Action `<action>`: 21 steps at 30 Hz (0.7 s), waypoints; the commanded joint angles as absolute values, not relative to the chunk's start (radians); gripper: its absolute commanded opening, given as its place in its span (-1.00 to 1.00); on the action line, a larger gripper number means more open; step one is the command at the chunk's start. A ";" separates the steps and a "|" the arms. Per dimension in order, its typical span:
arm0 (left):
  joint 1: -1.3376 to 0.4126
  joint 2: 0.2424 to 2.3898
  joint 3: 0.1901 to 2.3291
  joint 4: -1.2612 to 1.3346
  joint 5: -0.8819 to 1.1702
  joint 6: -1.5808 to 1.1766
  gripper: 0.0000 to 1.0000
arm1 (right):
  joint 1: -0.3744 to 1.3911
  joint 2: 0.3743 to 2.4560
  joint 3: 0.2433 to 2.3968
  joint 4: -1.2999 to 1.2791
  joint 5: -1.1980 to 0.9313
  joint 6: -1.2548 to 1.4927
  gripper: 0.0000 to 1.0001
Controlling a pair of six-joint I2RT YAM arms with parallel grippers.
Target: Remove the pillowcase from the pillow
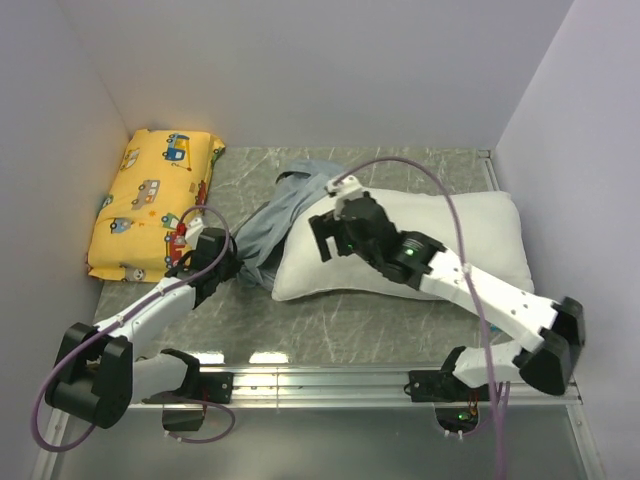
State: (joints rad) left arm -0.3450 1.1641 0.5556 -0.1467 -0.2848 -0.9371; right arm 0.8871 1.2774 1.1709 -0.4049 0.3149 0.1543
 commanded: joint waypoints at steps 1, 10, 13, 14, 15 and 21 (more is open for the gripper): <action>-0.351 1.167 0.597 -0.109 -0.276 -0.914 -0.99 | 0.911 1.432 1.255 -0.416 0.402 0.097 0.90; -0.351 1.158 0.702 -0.158 -0.295 -0.867 -0.85 | 0.908 1.651 1.197 -0.437 0.459 0.163 -0.95; -0.351 1.119 0.755 -0.178 -0.285 -0.836 -0.22 | 0.900 1.548 1.111 -0.378 0.381 0.172 -1.00; -0.353 1.106 0.784 -0.179 -0.281 -0.828 0.08 | 0.899 1.522 1.089 -0.344 0.353 0.181 -1.00; -0.353 1.097 0.802 -0.181 -0.273 -0.804 0.20 | 0.899 1.497 1.051 -0.327 0.306 0.187 -1.00; -0.379 1.118 0.940 -0.167 -0.117 -0.680 0.66 | 0.897 1.368 0.954 -0.244 0.206 0.241 -1.00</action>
